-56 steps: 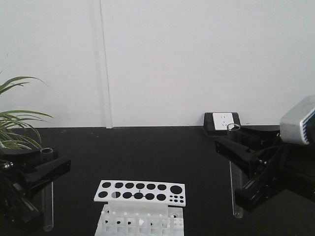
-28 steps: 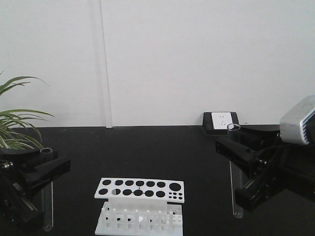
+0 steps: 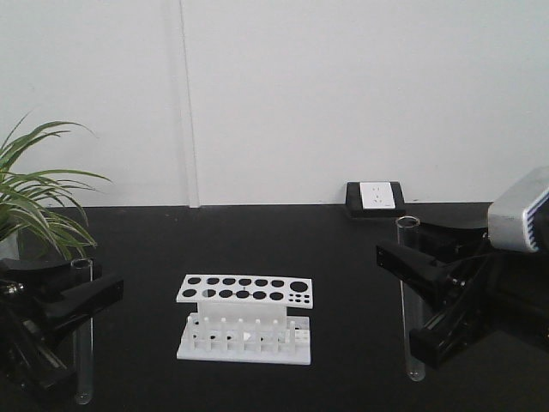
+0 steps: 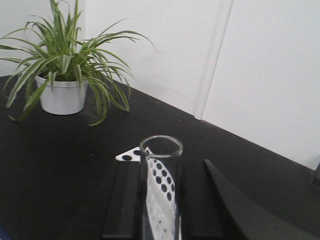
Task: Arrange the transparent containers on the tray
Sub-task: 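Hold both test tubes upright, raised above the bench, then drive the base to the yellow tray while holding both tubes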
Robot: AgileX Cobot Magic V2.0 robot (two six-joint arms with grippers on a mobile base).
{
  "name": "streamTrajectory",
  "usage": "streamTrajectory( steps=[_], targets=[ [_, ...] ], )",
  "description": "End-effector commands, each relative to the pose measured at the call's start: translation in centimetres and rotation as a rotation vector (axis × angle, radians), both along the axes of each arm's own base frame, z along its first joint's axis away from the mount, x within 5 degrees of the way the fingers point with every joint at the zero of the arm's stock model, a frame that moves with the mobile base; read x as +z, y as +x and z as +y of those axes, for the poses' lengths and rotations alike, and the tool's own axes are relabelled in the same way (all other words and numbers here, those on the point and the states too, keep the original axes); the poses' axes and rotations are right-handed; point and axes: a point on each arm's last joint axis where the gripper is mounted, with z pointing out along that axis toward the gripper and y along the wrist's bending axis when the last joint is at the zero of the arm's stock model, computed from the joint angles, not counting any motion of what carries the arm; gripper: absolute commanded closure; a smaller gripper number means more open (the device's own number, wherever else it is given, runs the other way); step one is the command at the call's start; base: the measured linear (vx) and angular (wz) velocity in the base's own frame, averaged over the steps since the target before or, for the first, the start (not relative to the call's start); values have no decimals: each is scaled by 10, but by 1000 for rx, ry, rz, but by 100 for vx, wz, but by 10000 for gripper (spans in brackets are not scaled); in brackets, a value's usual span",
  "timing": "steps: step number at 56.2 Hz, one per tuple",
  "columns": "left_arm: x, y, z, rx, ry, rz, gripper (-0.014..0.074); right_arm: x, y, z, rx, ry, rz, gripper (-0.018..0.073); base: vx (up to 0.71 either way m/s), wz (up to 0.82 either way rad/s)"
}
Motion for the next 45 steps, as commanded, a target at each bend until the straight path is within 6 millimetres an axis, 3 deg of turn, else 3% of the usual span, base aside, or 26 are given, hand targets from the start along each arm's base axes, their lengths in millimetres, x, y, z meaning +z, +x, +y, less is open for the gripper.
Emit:
streamTrajectory(
  steps=[1, 45],
  targets=[
    [12, -1, -1, 4, -51, -23, 597, 15, -3, -2, -12, 31, -41, 572, -25, -1],
    [12, -1, 0, 5, -51, -23, 597, 15, -3, -2, -17, 31, -42, 572, -31, 4]
  ],
)
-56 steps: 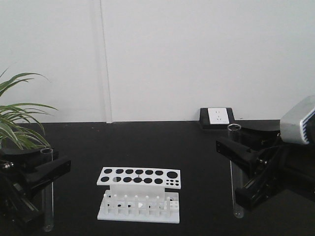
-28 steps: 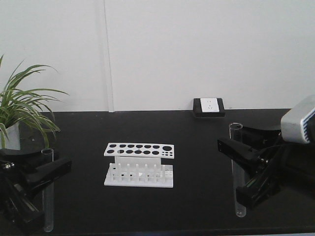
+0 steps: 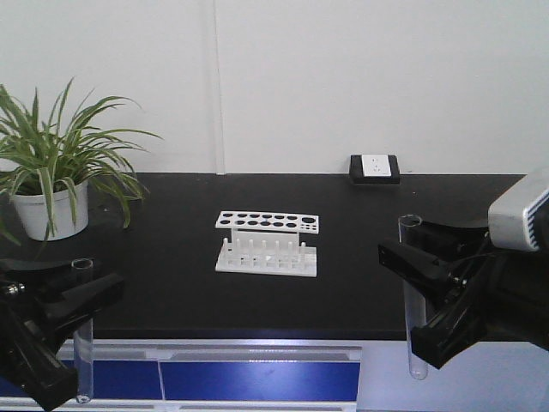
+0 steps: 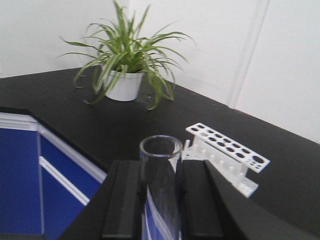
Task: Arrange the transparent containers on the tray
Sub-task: 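Drive the base to the yellow tray while holding both tubes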
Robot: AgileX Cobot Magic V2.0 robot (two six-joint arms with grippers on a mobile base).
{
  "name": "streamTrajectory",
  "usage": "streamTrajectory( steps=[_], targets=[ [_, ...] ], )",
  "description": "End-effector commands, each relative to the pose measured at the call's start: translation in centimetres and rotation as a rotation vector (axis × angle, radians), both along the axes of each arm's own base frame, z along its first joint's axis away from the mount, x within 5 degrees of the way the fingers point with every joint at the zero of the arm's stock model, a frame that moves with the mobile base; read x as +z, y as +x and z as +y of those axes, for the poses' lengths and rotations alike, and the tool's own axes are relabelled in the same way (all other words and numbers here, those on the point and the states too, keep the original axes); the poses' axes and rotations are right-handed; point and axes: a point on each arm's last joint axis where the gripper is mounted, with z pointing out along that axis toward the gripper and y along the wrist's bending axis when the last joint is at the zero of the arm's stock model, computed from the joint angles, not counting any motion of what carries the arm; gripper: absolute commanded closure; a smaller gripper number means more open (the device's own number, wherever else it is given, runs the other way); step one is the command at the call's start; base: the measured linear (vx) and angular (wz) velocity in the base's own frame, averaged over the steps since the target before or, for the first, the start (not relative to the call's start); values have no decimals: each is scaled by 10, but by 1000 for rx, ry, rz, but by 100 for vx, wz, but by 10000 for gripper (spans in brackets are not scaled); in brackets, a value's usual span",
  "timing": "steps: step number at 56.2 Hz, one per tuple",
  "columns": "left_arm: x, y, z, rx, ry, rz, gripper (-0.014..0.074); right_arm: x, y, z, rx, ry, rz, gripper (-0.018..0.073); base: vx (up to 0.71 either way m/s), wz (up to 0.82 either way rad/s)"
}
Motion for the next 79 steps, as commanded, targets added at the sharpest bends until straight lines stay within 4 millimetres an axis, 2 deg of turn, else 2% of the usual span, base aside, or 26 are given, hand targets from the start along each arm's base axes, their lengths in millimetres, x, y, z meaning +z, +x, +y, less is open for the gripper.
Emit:
streamTrajectory(
  steps=[1, 79],
  targets=[
    [13, -1, 0, 5, -51, -25, 597, 15, -4, -2, -9, 33, -41, 572, -35, 20],
    [13, -1, 0, 5, -51, -25, 597, 15, -4, -1, -1, 34, -40, 572, -30, 39]
  ],
)
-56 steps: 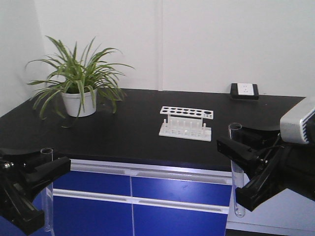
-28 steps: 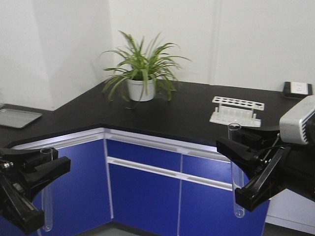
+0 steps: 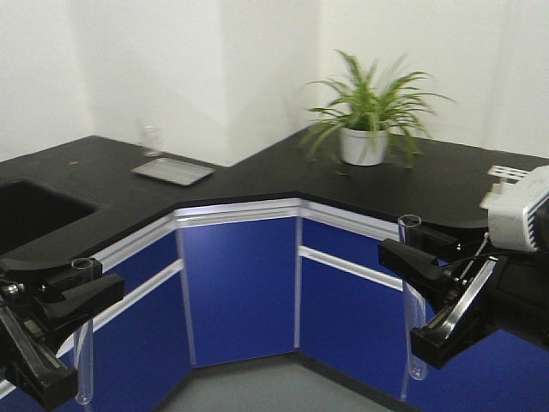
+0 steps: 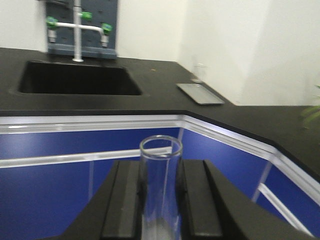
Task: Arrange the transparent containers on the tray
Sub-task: 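Drive the base to the yellow tray while holding both tubes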
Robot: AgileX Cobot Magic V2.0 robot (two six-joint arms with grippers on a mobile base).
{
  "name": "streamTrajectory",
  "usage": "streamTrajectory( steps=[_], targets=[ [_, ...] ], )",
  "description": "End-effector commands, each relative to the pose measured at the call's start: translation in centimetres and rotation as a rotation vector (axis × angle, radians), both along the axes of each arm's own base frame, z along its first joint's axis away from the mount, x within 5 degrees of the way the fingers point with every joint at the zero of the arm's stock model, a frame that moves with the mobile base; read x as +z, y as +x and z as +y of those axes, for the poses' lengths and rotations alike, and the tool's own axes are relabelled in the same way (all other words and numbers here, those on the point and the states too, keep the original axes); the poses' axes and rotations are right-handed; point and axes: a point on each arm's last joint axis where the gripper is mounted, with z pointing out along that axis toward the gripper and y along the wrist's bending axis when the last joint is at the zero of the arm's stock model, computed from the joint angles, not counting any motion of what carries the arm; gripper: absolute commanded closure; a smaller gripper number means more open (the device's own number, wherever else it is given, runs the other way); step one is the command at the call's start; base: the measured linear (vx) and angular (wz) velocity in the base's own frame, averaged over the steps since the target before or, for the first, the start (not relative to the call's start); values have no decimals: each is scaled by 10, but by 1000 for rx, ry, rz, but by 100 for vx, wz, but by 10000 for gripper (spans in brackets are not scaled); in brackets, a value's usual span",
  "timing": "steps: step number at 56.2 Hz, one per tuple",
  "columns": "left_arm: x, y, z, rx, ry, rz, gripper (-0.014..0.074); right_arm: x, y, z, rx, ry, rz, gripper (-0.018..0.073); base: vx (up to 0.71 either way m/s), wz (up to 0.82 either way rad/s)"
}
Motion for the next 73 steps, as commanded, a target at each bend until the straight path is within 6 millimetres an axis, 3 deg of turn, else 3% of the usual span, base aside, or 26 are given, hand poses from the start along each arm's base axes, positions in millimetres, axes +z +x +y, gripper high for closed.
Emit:
streamTrajectory(
  steps=[1, 45, 73],
  targets=[
    [13, -1, 0, 5, -51, -25, 597, 15, -4, -1, -2, 34, -40, 572, -23, 57],
    [13, -1, 0, 5, -51, -25, 597, 15, -4, -1, -2, 34, -40, 571, -17, 65],
    [13, -1, 0, 5, -51, -25, 597, 15, -3, -2, -11, 33, -41, 571, -8, 32]
  ],
)
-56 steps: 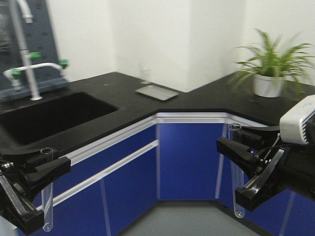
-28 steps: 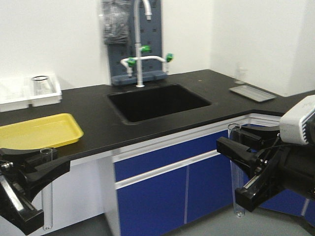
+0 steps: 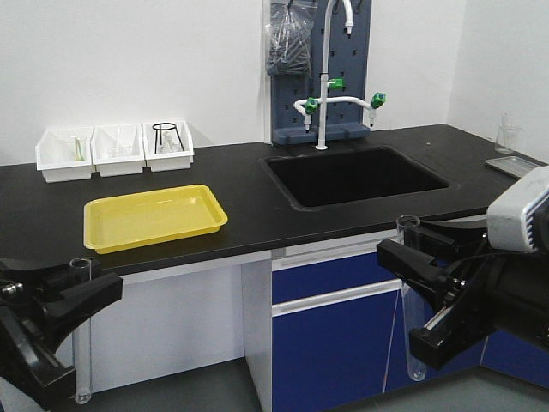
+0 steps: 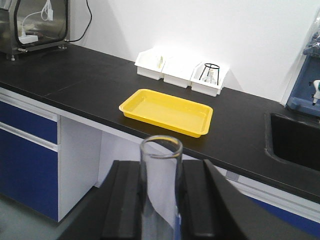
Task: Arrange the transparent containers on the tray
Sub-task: 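Drive the base to the yellow tray while holding both tubes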
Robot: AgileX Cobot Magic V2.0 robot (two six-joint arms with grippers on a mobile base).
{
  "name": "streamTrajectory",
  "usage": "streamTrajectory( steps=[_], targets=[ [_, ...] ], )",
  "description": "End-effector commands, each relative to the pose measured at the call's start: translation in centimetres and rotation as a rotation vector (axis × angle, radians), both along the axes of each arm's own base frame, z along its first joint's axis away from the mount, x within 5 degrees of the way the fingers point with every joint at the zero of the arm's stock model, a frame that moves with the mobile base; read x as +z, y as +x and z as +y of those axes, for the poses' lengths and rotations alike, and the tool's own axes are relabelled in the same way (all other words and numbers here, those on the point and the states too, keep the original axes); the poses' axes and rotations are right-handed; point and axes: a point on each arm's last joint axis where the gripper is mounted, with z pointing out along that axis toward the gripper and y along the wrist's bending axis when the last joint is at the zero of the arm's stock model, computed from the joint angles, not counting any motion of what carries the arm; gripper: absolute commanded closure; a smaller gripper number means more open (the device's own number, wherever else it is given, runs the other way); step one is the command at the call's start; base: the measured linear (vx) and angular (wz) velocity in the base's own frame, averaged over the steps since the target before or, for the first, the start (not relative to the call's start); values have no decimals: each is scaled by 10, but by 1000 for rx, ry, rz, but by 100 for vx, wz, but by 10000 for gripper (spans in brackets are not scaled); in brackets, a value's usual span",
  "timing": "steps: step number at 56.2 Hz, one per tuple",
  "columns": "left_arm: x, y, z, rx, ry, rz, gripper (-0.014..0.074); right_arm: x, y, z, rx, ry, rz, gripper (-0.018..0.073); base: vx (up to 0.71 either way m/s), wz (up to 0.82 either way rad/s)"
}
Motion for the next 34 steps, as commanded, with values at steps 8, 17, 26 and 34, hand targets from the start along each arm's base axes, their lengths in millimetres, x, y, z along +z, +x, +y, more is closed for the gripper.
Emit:
streamTrajectory(
  steps=[8, 17, 26, 34],
  targets=[
    [13, -1, 0, 5, -51, -25, 597, 15, -3, -2, -11, 33, -41, 571, 3, 4],
    [13, -1, 0, 5, -51, -25, 597, 15, -3, -2, -10, 34, -41, 571, 8, 5],
    [13, -1, 0, 5, -51, -25, 597, 15, -3, -2, -10, 34, -41, 571, 14, 12],
    [13, -1, 0, 5, -51, -25, 597, 15, -3, -2, -10, 34, -41, 571, 22, 18]
  ],
)
